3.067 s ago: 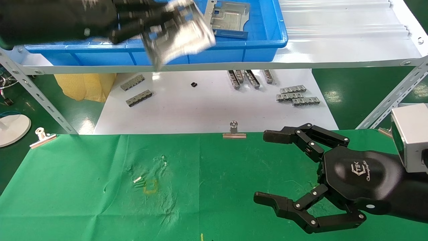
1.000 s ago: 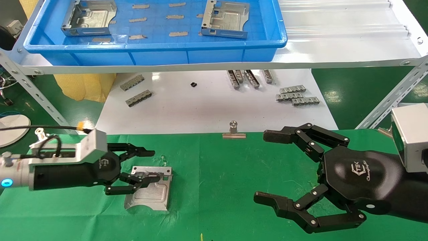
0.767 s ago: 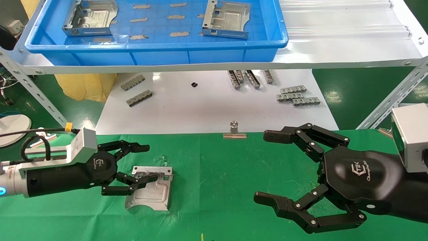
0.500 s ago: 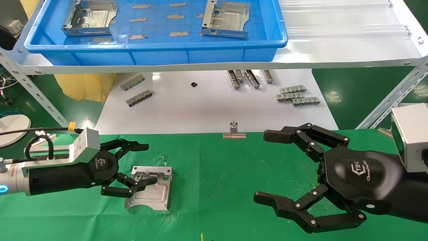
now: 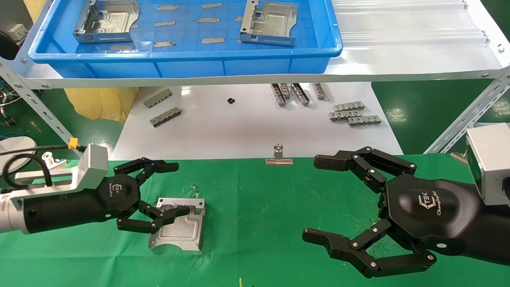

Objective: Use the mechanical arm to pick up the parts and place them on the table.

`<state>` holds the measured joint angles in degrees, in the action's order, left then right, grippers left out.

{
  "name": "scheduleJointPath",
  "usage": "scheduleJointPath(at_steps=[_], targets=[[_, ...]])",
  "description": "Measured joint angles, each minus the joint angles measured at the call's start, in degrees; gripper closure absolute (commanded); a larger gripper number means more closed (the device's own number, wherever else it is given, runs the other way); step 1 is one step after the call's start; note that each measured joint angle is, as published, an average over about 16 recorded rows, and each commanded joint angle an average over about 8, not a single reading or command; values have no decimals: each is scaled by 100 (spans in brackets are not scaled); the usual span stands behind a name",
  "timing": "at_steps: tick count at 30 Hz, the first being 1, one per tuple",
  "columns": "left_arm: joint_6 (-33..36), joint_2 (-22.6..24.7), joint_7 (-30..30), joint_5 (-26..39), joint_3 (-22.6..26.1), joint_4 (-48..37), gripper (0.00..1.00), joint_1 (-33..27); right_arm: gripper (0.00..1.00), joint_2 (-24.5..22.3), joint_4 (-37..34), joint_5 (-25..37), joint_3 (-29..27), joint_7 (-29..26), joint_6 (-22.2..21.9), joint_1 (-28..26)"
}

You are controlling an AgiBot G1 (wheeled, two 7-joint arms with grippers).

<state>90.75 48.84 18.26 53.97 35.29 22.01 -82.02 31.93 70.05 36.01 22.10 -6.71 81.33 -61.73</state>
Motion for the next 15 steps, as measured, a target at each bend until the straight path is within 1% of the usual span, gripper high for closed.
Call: scheduleJointPath(at_steps=[15], targets=[[-165,-451,-947,-395,-629,1683,0,668,0,0,0,0,0,0,0,0]])
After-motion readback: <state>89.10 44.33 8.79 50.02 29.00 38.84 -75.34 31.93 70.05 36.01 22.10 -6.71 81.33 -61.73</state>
